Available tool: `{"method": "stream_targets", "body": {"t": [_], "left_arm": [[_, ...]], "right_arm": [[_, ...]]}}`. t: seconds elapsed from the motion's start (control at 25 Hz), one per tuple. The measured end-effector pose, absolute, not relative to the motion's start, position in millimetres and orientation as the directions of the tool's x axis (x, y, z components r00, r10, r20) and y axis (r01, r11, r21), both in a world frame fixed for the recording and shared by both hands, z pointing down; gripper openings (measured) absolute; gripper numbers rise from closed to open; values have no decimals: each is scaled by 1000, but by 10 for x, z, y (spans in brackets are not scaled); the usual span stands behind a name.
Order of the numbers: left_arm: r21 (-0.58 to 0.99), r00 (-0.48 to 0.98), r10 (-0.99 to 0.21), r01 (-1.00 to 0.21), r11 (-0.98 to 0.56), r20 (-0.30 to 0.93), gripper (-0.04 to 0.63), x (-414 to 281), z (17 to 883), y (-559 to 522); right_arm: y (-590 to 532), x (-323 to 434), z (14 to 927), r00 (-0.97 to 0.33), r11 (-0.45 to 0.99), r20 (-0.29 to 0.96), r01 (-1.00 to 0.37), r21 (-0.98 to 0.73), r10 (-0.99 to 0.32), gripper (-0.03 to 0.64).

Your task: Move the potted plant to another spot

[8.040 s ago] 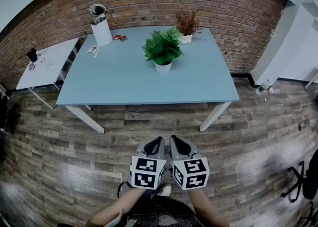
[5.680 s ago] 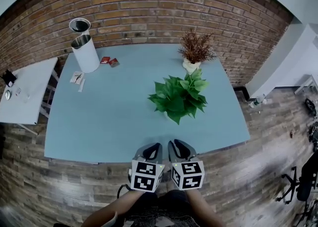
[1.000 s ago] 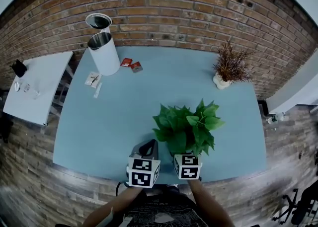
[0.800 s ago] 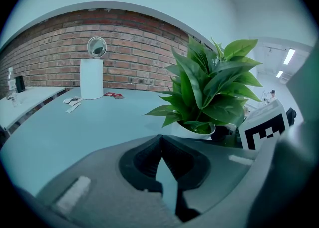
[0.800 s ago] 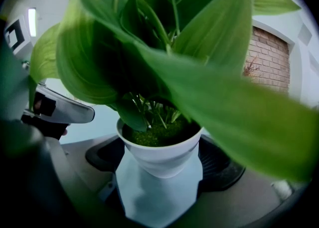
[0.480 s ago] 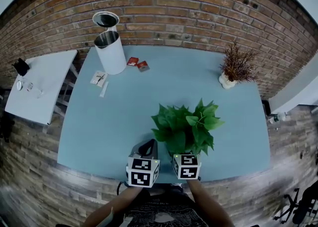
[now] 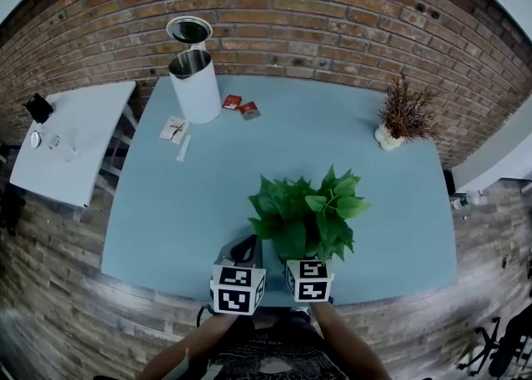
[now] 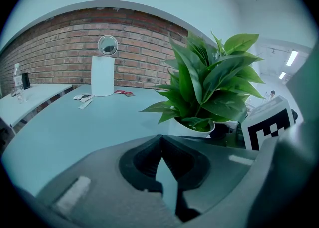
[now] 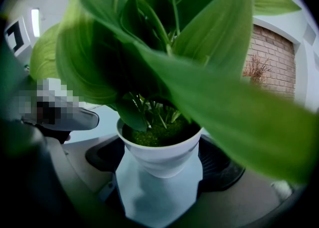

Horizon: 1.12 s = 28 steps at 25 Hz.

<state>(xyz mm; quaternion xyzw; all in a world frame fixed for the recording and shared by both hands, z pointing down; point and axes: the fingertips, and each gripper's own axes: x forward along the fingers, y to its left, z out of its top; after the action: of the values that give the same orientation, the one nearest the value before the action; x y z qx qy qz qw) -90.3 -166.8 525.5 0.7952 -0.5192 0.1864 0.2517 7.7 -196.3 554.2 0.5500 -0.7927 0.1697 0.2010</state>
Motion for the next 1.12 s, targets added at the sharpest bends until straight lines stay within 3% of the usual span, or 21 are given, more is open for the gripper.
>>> {"method": "stream_targets", "body": {"t": [1.12], "left_arm": [[196, 372, -751, -928, -317, 546, -3, -1660, 5259, -1617]], "right_arm": [[-1961, -770, 5570, -340, 368, 502, -929, -46, -795, 460]]}}
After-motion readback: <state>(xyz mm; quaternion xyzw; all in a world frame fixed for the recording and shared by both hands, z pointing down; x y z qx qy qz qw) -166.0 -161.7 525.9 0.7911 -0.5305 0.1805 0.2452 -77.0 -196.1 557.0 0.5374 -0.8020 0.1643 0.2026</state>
